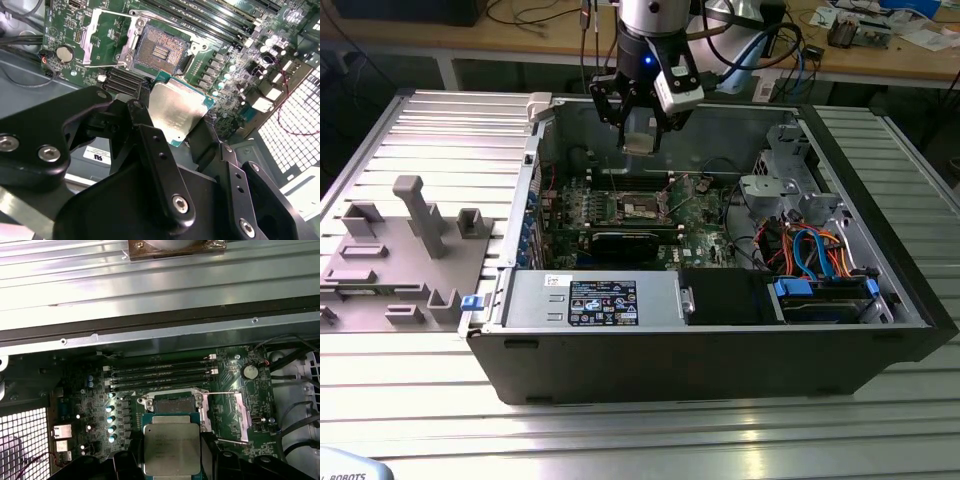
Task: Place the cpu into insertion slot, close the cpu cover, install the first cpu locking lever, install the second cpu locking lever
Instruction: 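Place the cpu into insertion slot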
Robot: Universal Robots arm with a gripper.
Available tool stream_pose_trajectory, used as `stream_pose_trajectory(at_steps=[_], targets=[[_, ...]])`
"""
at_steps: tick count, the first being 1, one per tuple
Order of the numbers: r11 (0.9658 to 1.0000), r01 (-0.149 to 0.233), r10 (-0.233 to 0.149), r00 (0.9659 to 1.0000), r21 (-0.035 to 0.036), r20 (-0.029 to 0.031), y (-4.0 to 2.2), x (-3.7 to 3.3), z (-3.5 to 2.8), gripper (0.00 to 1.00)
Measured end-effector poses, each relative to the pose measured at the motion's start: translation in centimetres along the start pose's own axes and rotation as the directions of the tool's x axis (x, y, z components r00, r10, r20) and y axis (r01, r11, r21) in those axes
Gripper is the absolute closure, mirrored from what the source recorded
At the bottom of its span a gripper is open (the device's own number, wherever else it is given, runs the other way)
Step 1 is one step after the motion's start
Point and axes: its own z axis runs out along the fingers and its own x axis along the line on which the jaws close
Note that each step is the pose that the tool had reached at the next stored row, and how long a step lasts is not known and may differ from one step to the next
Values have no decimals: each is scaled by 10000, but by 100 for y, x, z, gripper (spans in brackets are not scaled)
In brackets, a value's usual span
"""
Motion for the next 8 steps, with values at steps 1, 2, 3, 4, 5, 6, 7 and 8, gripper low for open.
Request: stream_pose_trajectory(at_steps=[1, 2, 3, 4, 5, 6, 7, 8], targets=[[10000, -12, 12, 10000, 0, 1, 0, 0, 0, 45], [10000, -26, 26, 10000, 0, 2, 0, 0, 1, 45], [10000, -44, 44, 10000, 0, 4, 0, 0, 2, 45], [10000, -56, 56, 10000, 0, 5, 0, 0, 2, 45], [10000, -70, 70, 10000, -1, 6, 0, 0, 3, 45], [10000, -89, 89, 10000, -1, 8, 0, 0, 4, 45], [9999, -102, 102, 9999, -2, 9, 0, 0, 5, 45], [9999, -124, 124, 9999, -2, 11, 0, 0, 6, 45]])
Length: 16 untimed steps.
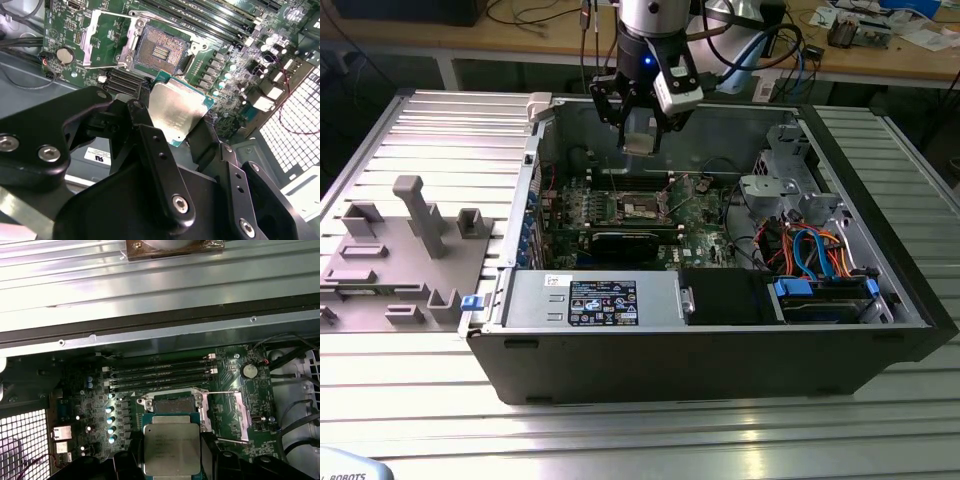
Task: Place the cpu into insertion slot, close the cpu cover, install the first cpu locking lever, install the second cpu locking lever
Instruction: 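Place the cpu into insertion slot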
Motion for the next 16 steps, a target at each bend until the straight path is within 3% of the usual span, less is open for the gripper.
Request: stream_pose_trajectory(at_steps=[16], targets=[[9996, -297, 297, 9996, -6, 26, -1, 0, 15, 45]])
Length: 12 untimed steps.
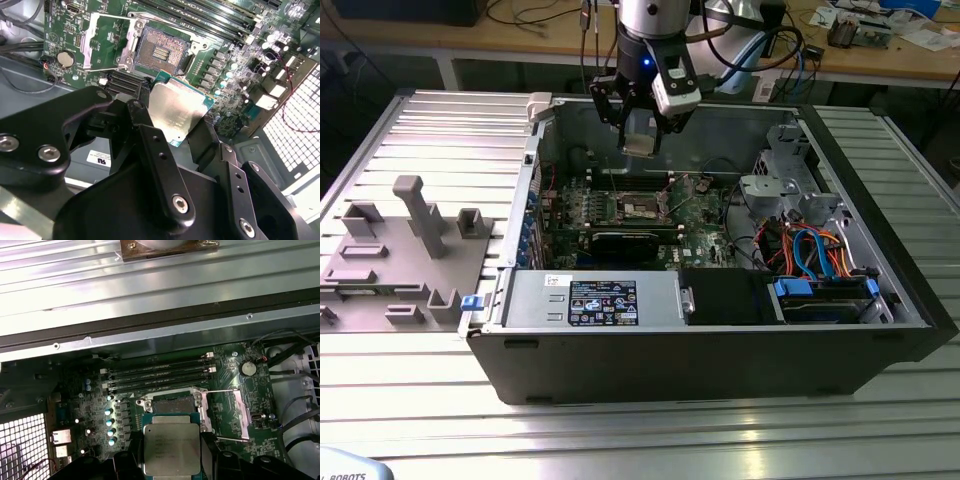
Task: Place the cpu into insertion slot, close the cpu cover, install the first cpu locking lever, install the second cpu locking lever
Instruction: 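Place the cpu into insertion slot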
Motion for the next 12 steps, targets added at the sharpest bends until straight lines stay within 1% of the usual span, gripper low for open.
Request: stream_pose_trajectory(at_steps=[12], targets=[[9998, -182, 182, 9998, -4, 16, -1, 0, 9, 45]])
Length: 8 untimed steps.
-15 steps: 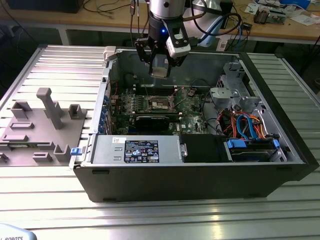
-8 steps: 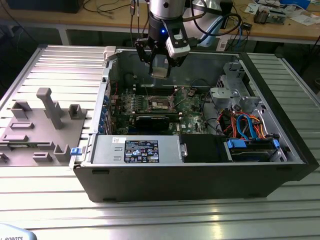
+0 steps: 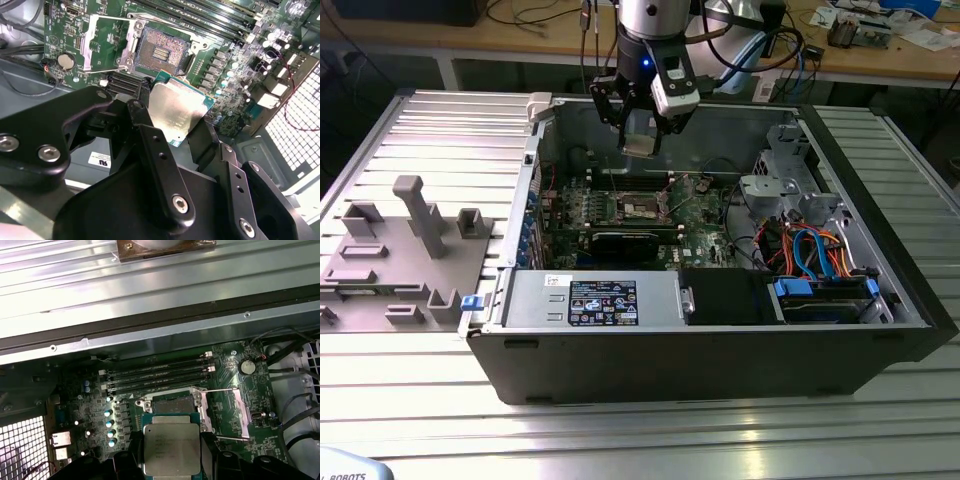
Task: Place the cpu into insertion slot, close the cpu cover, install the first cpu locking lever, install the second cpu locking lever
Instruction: 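Place the cpu into insertion slot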
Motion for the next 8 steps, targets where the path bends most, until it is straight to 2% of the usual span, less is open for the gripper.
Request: stream_pose_trajectory(at_steps=[8], targets=[[10000, -90, 90, 10000, -2, 9, 0, 0, 4, 45]])
